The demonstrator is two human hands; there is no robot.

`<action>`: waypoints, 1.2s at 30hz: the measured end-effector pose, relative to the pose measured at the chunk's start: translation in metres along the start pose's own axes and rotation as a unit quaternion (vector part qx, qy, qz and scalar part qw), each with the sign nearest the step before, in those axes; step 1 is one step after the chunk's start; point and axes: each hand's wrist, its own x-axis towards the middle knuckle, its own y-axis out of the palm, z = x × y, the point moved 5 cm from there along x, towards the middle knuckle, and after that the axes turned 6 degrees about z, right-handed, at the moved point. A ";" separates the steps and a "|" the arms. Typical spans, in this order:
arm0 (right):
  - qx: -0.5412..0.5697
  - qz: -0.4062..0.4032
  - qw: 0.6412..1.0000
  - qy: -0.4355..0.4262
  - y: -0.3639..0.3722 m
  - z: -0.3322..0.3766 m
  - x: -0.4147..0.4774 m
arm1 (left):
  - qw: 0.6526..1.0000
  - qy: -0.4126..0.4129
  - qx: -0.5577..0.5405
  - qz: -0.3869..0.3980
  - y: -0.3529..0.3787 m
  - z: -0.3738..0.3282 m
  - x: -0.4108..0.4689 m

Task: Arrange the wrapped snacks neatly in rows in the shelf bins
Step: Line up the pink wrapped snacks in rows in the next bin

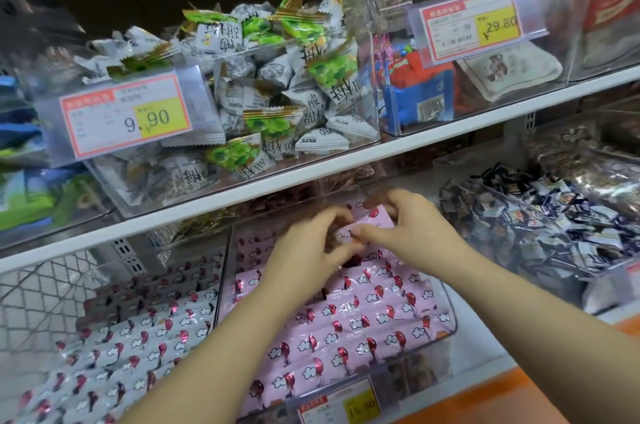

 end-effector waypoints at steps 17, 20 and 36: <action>-0.051 0.038 0.997 -0.046 0.012 0.004 0.011 | 0.981 -0.128 0.062 0.131 0.019 0.059 -0.001; -0.120 0.120 0.983 -0.062 0.026 0.007 0.013 | 0.983 -0.120 0.076 0.120 0.019 0.058 -0.004; -0.283 0.166 0.943 -0.057 -0.001 -0.026 0.003 | 0.953 -0.039 0.148 0.263 0.049 0.011 -0.034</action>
